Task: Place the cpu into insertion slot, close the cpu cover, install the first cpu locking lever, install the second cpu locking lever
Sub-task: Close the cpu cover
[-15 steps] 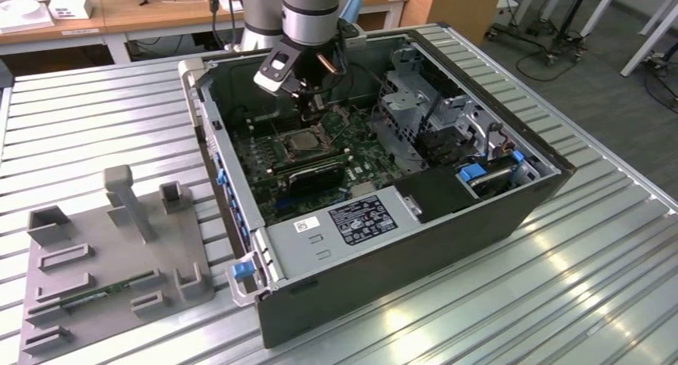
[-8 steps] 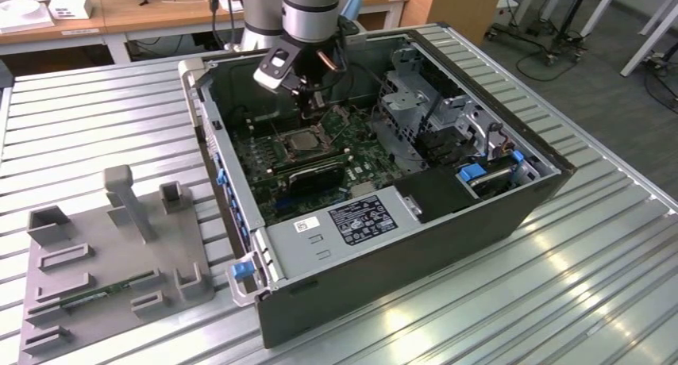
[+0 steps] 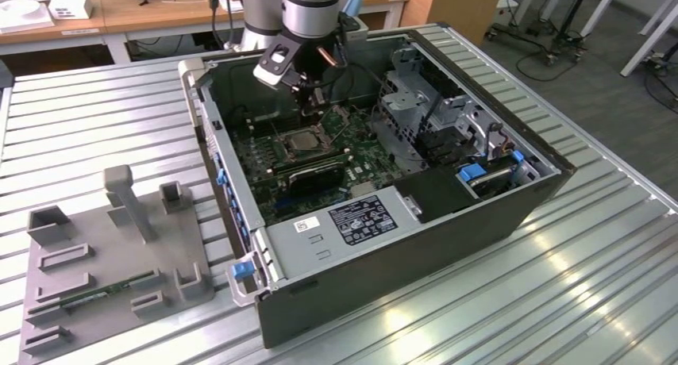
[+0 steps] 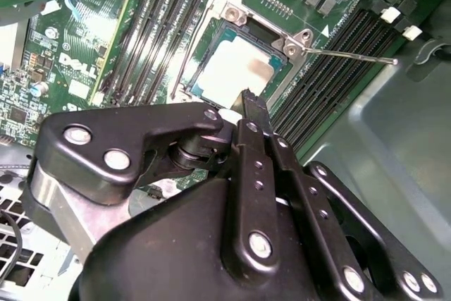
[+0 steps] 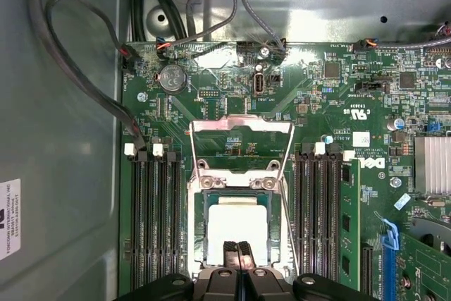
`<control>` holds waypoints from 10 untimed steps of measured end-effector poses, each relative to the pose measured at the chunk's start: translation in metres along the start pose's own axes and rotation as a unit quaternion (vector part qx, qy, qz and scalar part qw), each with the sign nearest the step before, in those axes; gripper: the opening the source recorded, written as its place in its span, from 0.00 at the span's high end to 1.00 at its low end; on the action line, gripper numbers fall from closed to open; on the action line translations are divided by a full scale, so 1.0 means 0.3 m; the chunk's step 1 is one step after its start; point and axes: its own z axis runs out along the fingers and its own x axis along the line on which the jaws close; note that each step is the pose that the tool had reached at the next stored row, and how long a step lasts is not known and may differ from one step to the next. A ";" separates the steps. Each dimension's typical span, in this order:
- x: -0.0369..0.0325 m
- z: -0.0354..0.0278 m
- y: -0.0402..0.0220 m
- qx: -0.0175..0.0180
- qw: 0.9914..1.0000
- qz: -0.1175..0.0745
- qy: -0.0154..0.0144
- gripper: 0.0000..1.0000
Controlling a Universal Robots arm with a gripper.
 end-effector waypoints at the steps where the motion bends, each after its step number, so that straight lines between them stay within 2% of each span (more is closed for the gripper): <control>1: 0.000 -0.004 0.000 0.000 1.000 0.000 0.000 0.89; 10: 0.000 -0.012 0.000 0.000 1.000 0.000 0.000 0.89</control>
